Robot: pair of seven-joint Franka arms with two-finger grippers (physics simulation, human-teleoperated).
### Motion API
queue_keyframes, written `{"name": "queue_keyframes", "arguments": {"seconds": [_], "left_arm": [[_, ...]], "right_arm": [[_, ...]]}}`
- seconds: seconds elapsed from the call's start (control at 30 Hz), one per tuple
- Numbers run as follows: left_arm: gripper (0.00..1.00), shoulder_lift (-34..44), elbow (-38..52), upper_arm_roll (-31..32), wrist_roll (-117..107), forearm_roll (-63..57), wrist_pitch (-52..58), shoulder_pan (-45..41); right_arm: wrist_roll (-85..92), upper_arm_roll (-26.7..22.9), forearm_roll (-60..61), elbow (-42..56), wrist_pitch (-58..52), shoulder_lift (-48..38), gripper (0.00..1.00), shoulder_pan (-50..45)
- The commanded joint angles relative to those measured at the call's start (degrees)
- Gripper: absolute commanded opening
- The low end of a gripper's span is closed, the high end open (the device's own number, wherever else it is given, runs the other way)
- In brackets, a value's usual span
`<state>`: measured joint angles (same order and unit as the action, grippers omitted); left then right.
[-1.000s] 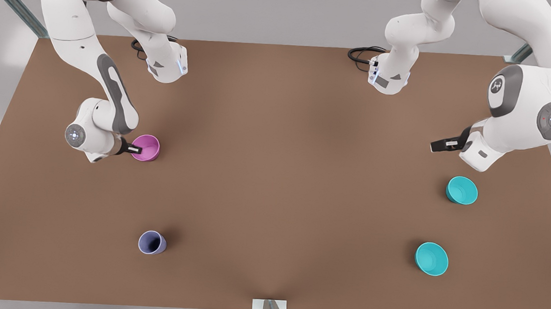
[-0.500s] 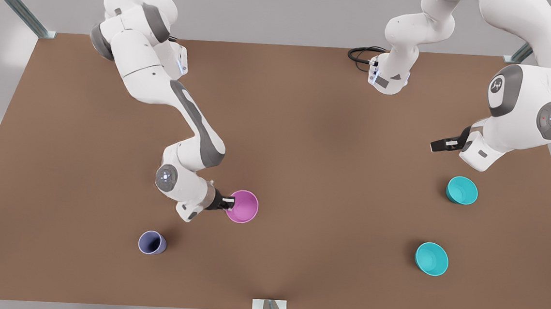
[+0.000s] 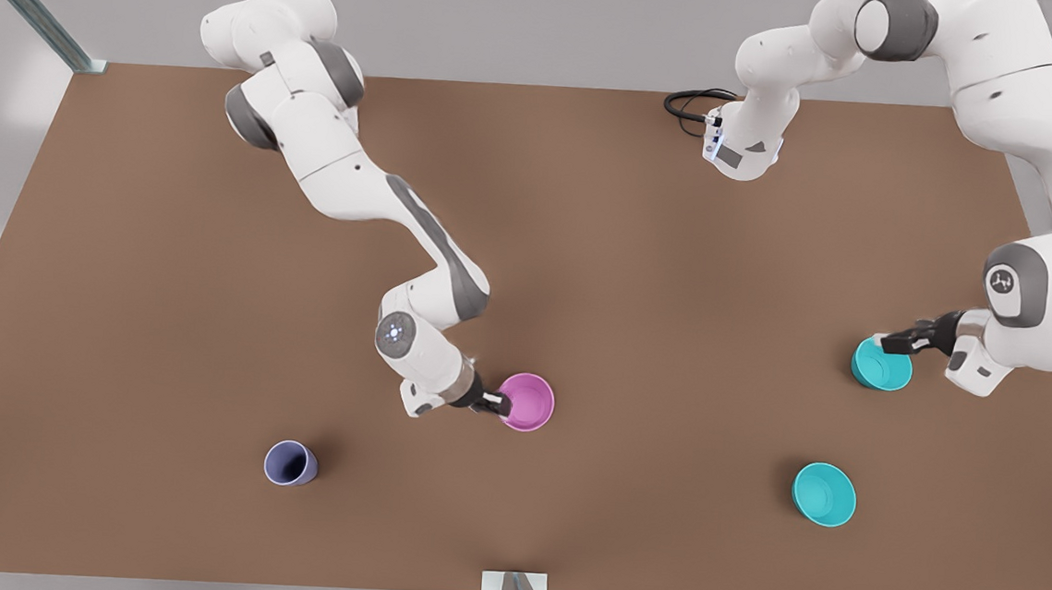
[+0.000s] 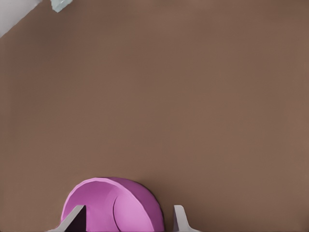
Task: Stack the blue bowl on the pink bowl
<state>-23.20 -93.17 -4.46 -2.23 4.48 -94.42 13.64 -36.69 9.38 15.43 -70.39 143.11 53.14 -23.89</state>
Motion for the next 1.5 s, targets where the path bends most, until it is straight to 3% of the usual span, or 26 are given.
{"name": "queue_keyframes", "arguments": {"seconds": [0.0, 0.03, 0.1, 0.13, 0.17, 0.2, 0.27, 0.33, 0.53, 0.57, 0.63, 0.67, 0.7, 0.9, 1.07, 1.13, 1.2, 1.27, 1.47], "left_arm": [[1.00, -3.08, -0.09, -3.27, 35.96, 1.59, -12.80, 0.34], [1.00, -4.40, -0.09, -3.45, 36.51, 1.68, -13.69, 0.25], [1.00, -7.12, 0.00, -3.45, 36.24, 3.33, -13.78, 0.77], [1.00, -9.50, 0.00, -3.45, 36.60, 4.66, -16.41, 2.62], [1.00, -10.11, 0.00, -3.45, 38.08, 4.58, -16.94, 2.88], [1.00, -10.73, 0.00, -3.54, 42.48, 4.67, -18.17, 3.59], [1.00, -12.58, -0.09, -4.86, 48.64, 5.19, -20.63, 4.47], [1.00, -13.81, -0.09, -4.86, 48.73, 5.19, -20.98, 4.64], [0.98, -16.27, -1.23, -4.86, 48.73, 6.33, -22.04, 4.99], [0.84, -16.71, -1.23, -4.86, 48.73, 7.83, -22.13, 5.08], [0.39, -16.71, -1.23, -4.95, 48.64, 7.83, -22.04, 5.08], [0.25, -16.71, -1.23, -4.86, 48.64, 7.74, -22.04, 5.08], [0.21, -16.71, -1.14, -4.95, 48.55, 7.74, -21.95, 4.99], [0.21, -15.57, -0.88, -4.86, 45.04, 7.74, -21.86, 3.51], [0.21, -4.76, -0.35, -4.25, 9.37, 7.74, -14.75, -11.61], [0.21, -5.37, 5.09, 2.43, -6.43, 7.57, -11.06, -14.33], [0.21, -8.00, 10.36, 2.61, -18.57, 7.30, -10.88, -24.69], [0.21, -14.76, 21.16, 2.61, -28.33, 7.56, -8.86, -32.61], [0.21, -31.90, 43.41, 2.96, -44.97, 7.83, -10.17, -43.78]], "right_arm": [[-17.10, 0.11, 0.13, 0.34, 0.68, -2.07, 1.00, 3.66], [-14.30, 0.29, 0.04, 0.43, -2.03, -2.96, 1.00, 6.04], [12.44, -0.06, -0.92, 1.91, -26.58, -7.17, 1.00, 15.87], [36.31, -0.15, -12.77, 4.03, -38.60, -7.09, 1.00, 23.18], [45.99, -0.06, -24.29, 4.03, -39.57, -7.18, 1.00, 28.10], [52.24, -0.06, -27.38, 4.47, -42.73, -8.75, 1.00, 32.59], [53.39, 0.37, -25.89, 1.75, -49.50, -22.55, 1.00, 37.25], [50.94, -0.06, -20.18, -7.65, -51.35, -36.61, 1.00, 37.78], [48.38, -0.15, -21.67, -3.53, -54.68, -37.76, 1.00, 37.78], [48.47, -0.15, -22.11, -3.26, -55.39, -37.76, 1.00, 37.78], [48.29, -0.24, -23.87, -3.18, -56.80, -37.76, 1.00, 36.99], [48.29, -7.26, -24.13, -4.05, -57.15, -38.12, 1.00, 29.36], [48.38, -7.97, -23.96, -3.09, -58.21, -37.59, 1.00, 28.55], [48.29, -7.97, -23.52, -2.91, -58.21, -37.50, 1.00, 28.11], [48.12, -7.89, -24.04, -3.00, -58.21, -37.24, 1.00, 27.59], [48.03, -7.97, -24.04, -2.91, -58.21, -36.88, 1.00, 27.23], [48.03, -7.97, -24.22, -2.91, -58.21, -36.80, 1.00, 27.14], [48.12, -7.97, -24.31, -2.91, -58.21, -36.71, 1.00, 27.23], [48.03, -8.06, -24.40, -2.91, -58.21, -36.62, 1.00, 27.23]]}}
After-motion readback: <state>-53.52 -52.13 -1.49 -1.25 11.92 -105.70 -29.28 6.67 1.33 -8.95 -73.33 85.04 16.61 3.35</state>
